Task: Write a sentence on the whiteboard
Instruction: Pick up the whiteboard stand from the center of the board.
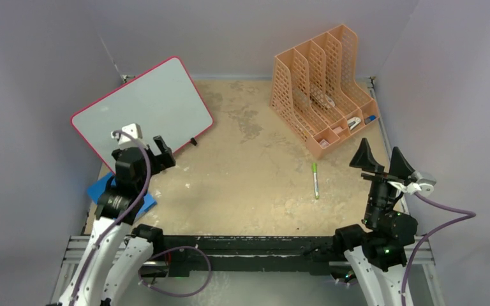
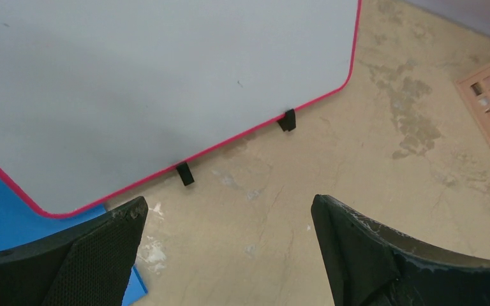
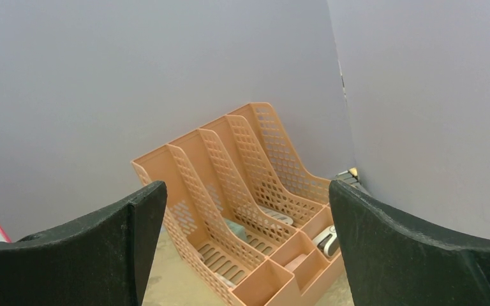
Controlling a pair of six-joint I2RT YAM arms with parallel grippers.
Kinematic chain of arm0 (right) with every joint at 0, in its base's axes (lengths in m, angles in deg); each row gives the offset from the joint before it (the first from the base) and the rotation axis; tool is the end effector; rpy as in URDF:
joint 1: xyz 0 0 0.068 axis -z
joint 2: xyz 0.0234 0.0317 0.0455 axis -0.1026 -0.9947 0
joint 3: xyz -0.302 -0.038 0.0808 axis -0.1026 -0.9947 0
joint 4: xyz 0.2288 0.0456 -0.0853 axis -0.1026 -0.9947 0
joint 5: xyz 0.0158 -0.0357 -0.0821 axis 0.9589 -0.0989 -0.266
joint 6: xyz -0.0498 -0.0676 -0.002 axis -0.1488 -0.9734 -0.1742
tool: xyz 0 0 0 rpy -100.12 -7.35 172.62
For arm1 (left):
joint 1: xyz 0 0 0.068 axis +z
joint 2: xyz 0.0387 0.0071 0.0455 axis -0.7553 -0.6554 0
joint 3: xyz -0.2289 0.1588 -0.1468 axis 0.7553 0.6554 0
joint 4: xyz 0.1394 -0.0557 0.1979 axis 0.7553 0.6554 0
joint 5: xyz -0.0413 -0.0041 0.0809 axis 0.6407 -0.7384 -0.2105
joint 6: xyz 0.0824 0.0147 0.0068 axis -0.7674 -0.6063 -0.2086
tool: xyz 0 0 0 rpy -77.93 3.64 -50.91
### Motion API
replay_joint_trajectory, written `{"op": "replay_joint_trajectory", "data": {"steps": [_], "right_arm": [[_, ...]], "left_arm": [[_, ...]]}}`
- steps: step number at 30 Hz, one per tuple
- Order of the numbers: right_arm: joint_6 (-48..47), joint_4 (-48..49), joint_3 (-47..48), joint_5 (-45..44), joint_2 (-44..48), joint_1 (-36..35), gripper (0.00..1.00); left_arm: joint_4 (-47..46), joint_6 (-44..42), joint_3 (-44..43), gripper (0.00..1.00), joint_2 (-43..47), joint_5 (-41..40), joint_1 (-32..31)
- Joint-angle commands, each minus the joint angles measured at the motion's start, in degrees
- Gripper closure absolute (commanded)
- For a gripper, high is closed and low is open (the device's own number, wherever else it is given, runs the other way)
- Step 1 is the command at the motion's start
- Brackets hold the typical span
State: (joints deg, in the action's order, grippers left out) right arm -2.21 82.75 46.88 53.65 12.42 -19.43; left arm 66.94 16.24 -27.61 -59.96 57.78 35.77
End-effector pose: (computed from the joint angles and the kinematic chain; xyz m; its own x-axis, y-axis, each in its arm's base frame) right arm 0.0199 -0.0282 0.3603 0.5905 0.2388 -0.7709 0.0694 0.9367 0.3433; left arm 0.1125 -0.0008 0.3171 -0.2837 -0.3406 -0.8964 -0.2337 0.9312 -0.2798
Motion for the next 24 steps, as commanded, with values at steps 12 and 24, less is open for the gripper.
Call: {"op": "replay_joint_trajectory", "data": {"steps": [12, 24], "right_arm": [[-1.0, 2.6, -0.6, 0.8, 2.7, -3.1, 0.01], [-1.0, 2.3, -0.5, 2.1, 2.7, -4.7, 0.01]], "left_arm": [[6.5, 18.9, -5.7, 0.09, -27.6, 1.5, 1.5], [-4.3, 31.4, 1.2, 0.27, -36.4, -3.1, 6.2]]}}
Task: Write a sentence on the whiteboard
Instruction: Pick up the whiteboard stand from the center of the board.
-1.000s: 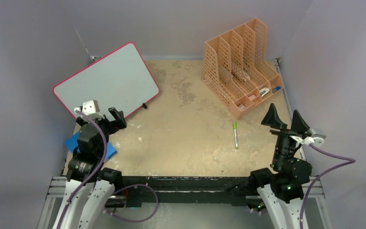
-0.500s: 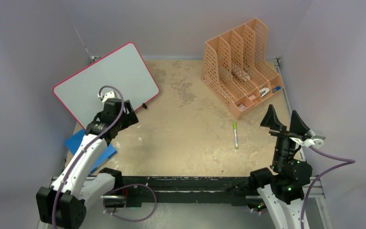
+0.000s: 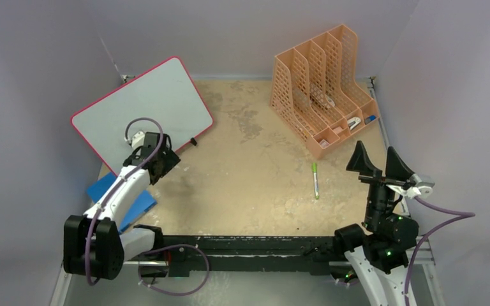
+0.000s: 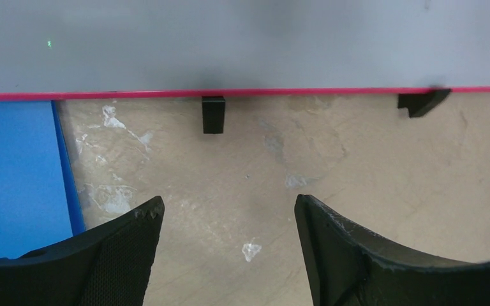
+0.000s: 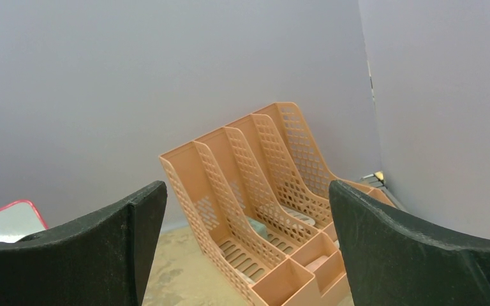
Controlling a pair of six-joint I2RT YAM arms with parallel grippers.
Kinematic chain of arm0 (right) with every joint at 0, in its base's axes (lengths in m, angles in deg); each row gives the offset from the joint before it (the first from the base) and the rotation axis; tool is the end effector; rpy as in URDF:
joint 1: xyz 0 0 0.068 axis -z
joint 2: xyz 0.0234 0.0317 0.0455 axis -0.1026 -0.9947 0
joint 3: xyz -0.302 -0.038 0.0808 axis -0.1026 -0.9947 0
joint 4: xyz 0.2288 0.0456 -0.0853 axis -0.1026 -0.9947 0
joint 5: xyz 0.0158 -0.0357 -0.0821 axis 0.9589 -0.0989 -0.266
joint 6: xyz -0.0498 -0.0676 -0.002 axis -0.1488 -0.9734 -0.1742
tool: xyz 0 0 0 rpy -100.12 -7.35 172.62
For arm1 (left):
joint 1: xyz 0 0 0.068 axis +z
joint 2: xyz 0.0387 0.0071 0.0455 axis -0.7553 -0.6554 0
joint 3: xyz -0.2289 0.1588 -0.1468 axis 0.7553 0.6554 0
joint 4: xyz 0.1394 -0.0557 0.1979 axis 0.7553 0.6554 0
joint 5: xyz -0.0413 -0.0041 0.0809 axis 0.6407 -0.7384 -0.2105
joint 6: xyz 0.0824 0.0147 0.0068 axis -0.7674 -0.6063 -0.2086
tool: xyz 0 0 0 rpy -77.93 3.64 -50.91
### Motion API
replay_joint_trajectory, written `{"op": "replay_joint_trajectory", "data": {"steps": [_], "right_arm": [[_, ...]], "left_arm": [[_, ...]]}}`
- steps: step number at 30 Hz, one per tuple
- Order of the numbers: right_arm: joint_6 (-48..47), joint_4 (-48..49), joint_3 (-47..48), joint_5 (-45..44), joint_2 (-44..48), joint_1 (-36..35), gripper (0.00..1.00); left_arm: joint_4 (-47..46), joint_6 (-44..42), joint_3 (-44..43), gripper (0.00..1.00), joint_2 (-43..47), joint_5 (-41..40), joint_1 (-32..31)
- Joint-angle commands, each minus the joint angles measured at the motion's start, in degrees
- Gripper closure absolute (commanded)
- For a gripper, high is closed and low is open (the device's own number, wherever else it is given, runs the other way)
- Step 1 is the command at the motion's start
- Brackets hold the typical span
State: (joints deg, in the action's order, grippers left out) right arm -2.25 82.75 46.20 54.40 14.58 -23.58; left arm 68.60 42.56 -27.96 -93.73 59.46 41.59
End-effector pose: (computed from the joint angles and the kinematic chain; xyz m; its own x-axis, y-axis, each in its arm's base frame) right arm 0.0158 -0.0278 0.3567 0.5893 0.2865 -0.7554 -0.0172 0.9392 0.3428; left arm 0.2069 -0.0039 0.2319 -0.4803 -0.6844 -0.5485 -0.6750 0.6878 -0.2672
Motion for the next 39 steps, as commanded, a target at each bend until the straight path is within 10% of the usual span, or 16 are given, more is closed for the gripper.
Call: {"op": "replay_joint_trajectory", "data": {"steps": [1, 20, 33, 39], "right_arm": [[-0.9, 2.3, 0.2, 1.5, 0.6, -0.5, 0.01], [-1.2, 3.3, -0.4, 1.1, 0.6, -1.0, 0.01], [-1.3, 3.4, -0.5, 1.1, 0.6, -1.2, 0.01], [-1.3, 3.5, -0.4, 1.1, 0.6, -1.2, 0.01]], "left_arm": [[-6.2, 5.7, 1.6, 0.28, -3.8, -5.7, 0.4], [-17.3, 4.3, 2.0, 0.45, -14.7, -7.9, 4.7], [-19.6, 1.4, 1.9, 0.99, -16.5, -3.8, 6.0], [-20.5, -1.9, 1.7, 1.00, -17.3, 2.4, 5.4]]}}
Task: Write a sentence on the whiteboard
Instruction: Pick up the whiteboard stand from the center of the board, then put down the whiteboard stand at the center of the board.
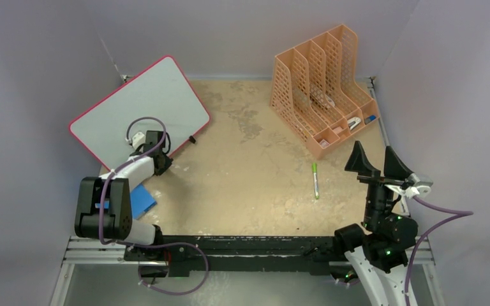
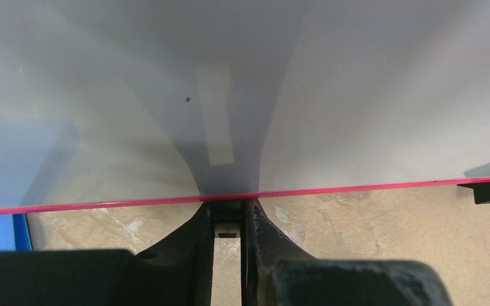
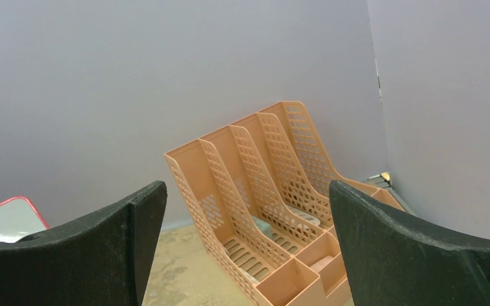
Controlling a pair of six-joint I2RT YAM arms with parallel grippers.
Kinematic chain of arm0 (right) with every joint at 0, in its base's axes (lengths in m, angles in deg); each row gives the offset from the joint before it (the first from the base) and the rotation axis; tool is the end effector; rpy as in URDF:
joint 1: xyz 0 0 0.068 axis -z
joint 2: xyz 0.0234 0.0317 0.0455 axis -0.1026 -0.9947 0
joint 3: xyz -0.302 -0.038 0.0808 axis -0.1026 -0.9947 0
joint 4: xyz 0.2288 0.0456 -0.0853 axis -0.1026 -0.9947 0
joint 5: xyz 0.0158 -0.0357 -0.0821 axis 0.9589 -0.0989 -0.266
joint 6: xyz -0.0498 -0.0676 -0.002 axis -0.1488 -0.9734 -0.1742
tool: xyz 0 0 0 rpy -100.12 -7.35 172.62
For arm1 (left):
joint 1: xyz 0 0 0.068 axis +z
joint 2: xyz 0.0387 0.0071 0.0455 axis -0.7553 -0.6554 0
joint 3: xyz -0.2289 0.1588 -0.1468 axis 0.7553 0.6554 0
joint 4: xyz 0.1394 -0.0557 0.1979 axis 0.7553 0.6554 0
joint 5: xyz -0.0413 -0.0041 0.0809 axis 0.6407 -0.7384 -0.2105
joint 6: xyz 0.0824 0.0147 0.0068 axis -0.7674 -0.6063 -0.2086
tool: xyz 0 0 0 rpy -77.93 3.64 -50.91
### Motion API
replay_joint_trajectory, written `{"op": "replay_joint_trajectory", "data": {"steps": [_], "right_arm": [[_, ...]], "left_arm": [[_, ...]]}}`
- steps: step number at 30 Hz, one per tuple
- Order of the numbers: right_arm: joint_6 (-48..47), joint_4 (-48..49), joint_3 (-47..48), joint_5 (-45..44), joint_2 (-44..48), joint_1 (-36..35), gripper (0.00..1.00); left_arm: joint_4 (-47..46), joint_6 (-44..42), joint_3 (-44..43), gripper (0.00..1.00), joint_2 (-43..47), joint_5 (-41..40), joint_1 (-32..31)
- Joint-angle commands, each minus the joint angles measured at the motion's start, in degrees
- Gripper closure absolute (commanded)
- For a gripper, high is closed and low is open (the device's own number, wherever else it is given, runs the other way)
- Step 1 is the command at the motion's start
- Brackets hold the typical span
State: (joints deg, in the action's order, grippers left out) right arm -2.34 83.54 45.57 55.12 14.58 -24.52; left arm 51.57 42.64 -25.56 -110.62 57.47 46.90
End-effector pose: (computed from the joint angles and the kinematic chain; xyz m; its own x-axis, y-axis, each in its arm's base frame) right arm 0.0176 -0.0262 0.3552 0.5855 0.2956 -0.7548 -0.0427 0.9411 0.3354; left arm 0.2612 0.0156 0.1796 -0.4215 -0.7176 -0.5544 -0.7571 0.6150 -0.2203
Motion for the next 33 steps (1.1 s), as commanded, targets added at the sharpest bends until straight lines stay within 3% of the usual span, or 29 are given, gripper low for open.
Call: {"op": "replay_joint_trajectory", "data": {"steps": [1, 14, 33], "right_arm": [[-1.2, 2.7, 0.2, 0.3, 0.6, -0.3, 0.01], [-1.4, 2.7, 0.3, 0.2, 0.6, -0.3, 0.01], [-1.6, 2.7, 0.2, 0.2, 0.6, -0.3, 0.01]], "left_arm": [[-3.3, -2.3, -0.9, 1.00, -0.6, 5.1, -0.5], [-0.3, -2.9, -1.2, 1.00, 2.4, 7.6, -12.1], [6.6, 8.5, -3.1, 1.00, 2.2, 2.9, -33.1]]}}
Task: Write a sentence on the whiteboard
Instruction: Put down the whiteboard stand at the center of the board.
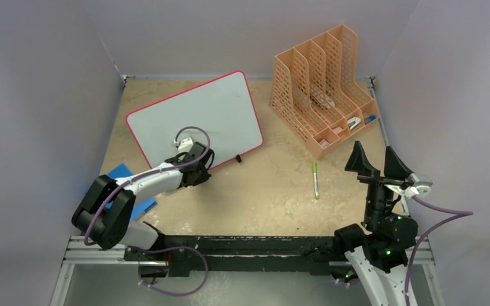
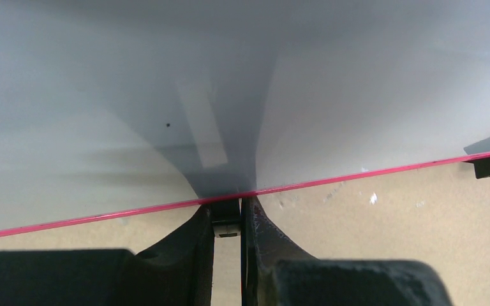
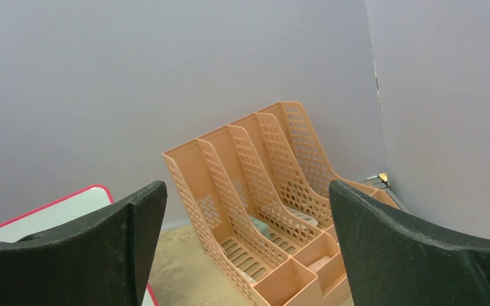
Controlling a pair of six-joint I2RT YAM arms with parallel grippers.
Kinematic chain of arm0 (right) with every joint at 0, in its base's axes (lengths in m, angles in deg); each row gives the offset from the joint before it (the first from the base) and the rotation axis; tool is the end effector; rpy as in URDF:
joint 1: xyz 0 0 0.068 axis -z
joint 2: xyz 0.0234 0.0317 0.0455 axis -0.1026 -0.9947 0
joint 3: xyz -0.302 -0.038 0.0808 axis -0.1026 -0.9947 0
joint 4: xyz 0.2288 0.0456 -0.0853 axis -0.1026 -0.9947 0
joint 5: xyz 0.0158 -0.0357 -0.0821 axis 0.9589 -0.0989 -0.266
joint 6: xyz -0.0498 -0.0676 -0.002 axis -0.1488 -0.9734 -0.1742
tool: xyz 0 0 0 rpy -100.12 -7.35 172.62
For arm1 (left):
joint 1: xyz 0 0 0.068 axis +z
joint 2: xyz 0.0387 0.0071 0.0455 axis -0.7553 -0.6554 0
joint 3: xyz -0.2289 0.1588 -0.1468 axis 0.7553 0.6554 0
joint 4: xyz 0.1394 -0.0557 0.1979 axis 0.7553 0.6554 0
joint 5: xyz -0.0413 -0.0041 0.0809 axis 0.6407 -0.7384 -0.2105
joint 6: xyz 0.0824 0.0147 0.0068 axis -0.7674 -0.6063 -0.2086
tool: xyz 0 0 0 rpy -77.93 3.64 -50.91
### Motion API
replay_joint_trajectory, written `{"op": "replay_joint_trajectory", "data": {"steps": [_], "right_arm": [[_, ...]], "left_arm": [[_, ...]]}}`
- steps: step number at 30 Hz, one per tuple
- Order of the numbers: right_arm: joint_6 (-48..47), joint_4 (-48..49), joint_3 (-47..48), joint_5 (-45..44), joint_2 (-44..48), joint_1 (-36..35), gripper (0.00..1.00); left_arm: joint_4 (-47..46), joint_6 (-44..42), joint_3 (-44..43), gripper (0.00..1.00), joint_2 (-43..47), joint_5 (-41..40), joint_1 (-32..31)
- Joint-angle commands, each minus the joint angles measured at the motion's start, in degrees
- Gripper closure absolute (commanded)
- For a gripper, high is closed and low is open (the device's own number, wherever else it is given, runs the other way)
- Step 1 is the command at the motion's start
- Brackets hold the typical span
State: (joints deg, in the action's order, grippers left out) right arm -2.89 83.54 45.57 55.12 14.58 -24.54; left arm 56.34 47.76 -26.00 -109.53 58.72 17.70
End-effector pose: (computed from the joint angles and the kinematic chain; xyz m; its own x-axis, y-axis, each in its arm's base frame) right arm 0.0176 -0.0261 0.3552 0.5858 0.2867 -0.7580 -0.0374 0.9439 0.3281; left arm 0.2267 -0.1101 0.1799 -0.7183 -0.4856 -0.4983 -0.4288 0.8730 -0.2326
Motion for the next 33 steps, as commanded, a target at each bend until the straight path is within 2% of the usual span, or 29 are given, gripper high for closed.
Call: {"op": "replay_joint_trajectory", "data": {"steps": [1, 12, 18, 25, 33], "right_arm": [[-1.0, 2.7, 0.2, 0.2, 0.6, -0.2, 0.01], [-0.9, 2.5, 0.3, 0.4, 0.6, -0.3, 0.01], [-0.8, 2.4, 0.5, 0.6, 0.6, -0.3, 0.01], [-0.8, 2.3, 0.5, 0.5, 0.6, -0.2, 0.01], [-0.9, 1.8, 0.7, 0.5, 0.6, -0.2, 0.01]], "left_arm": [[2.2, 3.7, -3.2, 1.00, 0.8, 1.5, -4.7], [2.6, 6.8, -11.7, 1.00, -7.7, -0.8, -13.9], [0.4, 6.7, -15.0, 1.00, -12.3, 0.2, -16.9], [4.6, 10.7, -16.4, 1.00, -12.9, -1.3, -18.6], [7.0, 13.2, -16.0, 0.78, -11.3, -1.6, -20.1]]}}
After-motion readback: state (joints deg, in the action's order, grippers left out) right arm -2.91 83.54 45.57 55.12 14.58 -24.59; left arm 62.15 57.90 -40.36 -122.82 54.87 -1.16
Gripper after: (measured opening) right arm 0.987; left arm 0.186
